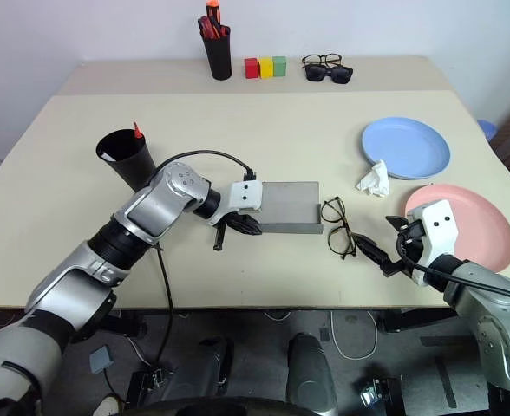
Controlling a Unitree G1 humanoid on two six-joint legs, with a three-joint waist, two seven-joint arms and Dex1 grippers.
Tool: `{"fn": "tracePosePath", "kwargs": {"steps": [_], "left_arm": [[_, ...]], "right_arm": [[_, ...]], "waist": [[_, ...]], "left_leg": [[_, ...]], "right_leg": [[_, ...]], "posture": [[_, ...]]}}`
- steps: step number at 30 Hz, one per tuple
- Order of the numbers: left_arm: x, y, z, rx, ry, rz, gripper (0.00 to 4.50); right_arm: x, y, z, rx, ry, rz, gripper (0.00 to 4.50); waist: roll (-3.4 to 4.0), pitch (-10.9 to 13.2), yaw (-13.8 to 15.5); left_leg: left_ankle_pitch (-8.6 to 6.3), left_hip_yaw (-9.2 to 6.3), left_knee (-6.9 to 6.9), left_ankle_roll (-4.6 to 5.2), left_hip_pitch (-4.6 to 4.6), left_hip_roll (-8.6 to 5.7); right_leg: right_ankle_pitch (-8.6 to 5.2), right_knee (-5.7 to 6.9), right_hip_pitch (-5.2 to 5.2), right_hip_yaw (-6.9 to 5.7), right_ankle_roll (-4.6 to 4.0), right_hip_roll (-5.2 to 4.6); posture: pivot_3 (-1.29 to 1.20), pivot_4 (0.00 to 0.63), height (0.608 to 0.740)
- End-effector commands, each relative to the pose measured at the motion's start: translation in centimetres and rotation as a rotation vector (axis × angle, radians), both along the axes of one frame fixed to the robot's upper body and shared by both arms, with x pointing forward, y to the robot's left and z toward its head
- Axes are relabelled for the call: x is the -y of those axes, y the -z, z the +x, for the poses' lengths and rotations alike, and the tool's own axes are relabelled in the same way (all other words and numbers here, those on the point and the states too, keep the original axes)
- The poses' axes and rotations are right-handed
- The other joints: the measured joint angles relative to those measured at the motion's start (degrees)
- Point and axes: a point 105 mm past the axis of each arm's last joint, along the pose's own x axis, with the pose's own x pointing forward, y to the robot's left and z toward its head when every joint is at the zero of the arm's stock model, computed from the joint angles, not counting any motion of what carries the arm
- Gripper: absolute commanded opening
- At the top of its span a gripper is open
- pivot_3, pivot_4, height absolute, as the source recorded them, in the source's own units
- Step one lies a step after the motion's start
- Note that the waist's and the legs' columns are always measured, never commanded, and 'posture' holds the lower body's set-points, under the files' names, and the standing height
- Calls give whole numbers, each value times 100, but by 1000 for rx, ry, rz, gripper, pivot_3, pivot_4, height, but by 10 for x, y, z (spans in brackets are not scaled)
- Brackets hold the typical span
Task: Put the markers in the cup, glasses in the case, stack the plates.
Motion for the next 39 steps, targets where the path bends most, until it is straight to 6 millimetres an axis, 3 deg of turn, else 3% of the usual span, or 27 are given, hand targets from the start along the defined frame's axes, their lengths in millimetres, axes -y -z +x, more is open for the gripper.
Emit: {"fn": "tracePosePath", "kwargs": {"steps": [1, 6, 13, 16, 20, 23, 25, 29, 32, 39], "left_arm": [[0, -5, -1, 39, 36, 1, 849], [-1, -7, -2, 14, 23, 7, 3229], [-9, -22, -11, -24, 10, -21, 3229], [-15, -44, -16, 66, 33, -110, 3229], [-27, -84, -26, 282, 29, -421, 3229], [-41, -82, -29, 315, -10, -442, 3229], [-50, -82, -45, 254, 15, -536, 3229], [-64, -64, -50, 220, -84, -562, 3229], [-79, -49, -55, 272, -143, -524, 3229], [-87, -49, -58, 274, -240, -543, 3229]], "right_arm": [[-3, -16, -4, 73, -2, -8, 4500], [-3, -16, -5, 69, 2, 1, 4500], [-9, -17, 6, 35, -35, 66, 4500], [-13, -12, 15, -14, -64, 117, 4500], [-17, -6, 27, -100, -109, 223, 4500], [-20, -6, 34, -135, -137, 277, 4500], [-23, -5, 42, -161, -156, 305, 4500], [-24, -1, 49, -203, -183, 325, 4500], [-26, 4, 48, -256, -213, 320, 4500], [-25, 11, 45, -306, -240, 311, 4500]], "waist": [[0, 0, 1], [0, 0, 7], [0, 0, -20], [0, 0, -15], [3, 0, -12], [3, -1, 6], [4, -1, -15], [3, -1, 7], [3, -1, -3], [3, -1, 5]], "left_leg": [[0, 0, 0, 0, 0, 0], [0, 0, 2, 0, 2, 0], [0, 0, 0, 0, 4, 0], [0, 0, 0, 0, 5, 1], [0, 4, -9, 0, 11, 2], [0, 3, -9, -1, 10, 2], [1, 5, -5, -1, 10, 1], [0, 17, -5, -1, 18, 1], [0, 18, -8, -1, 24, 2], [0, 20, -1, -1, 27, 2]], "right_leg": [[0, 1, 0, 0, 0, 0], [-1, 1, 2, 0, 2, 0], [0, 2, 1, 1, 0, 1], [0, 3, 2, 1, -1, 1], [2, 0, -2, 11, -4, 0], [2, 1, -1, 10, -5, 1], [4, 0, 3, 10, -7, 1], [3, -2, 5, 20, -9, 1], [3, -1, 7, 21, -9, 1], [3, -2, 15, 21, -14, 1]], "posture": [[0, 150, 740], [0, 150, 740], [0, 150, 740], [0, 150, 740], [0, 150, 740], [0, 150, 740], [0, 150, 740], [0, 150, 740], [0, 150, 740], [0, 150, 740]]}}
